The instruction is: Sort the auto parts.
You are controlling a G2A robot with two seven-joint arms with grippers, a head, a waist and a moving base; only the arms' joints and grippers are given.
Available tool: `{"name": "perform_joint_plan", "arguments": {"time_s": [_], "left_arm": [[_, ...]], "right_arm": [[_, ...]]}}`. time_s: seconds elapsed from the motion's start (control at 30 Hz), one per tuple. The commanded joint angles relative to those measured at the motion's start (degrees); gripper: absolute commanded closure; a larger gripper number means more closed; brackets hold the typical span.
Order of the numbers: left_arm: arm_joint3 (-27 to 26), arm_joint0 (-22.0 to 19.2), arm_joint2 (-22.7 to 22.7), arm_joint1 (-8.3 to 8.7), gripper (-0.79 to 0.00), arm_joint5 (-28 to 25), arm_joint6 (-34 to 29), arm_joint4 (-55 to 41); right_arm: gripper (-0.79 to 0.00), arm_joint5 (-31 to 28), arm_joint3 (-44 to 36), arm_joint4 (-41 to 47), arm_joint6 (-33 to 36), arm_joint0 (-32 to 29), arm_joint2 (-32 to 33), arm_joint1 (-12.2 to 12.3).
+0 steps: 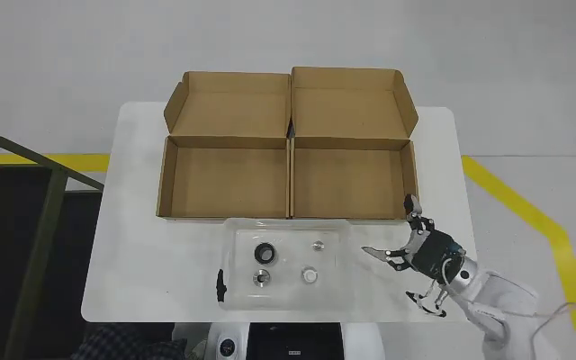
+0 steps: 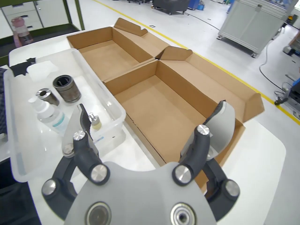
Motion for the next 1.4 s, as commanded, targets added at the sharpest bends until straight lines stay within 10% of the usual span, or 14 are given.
{"name": "perform_joint_plan", "arguments": {"time_s": [0.0,1.37], "left_arm": [[0.00,0.00,0.00,0.00,-0.785,0.00,0.00,0.00],[0.00,0.00,0.00,0.00,-0.785,0.00,0.00,0.00]], "right_arm": [[-0.785,-1.72,-1.09,-0.24,1.57,0.32,-1.37,0.14],[-0.785,-6.80,3.02,-5.25,21.24,10.85,-24.16,1.80]]}}
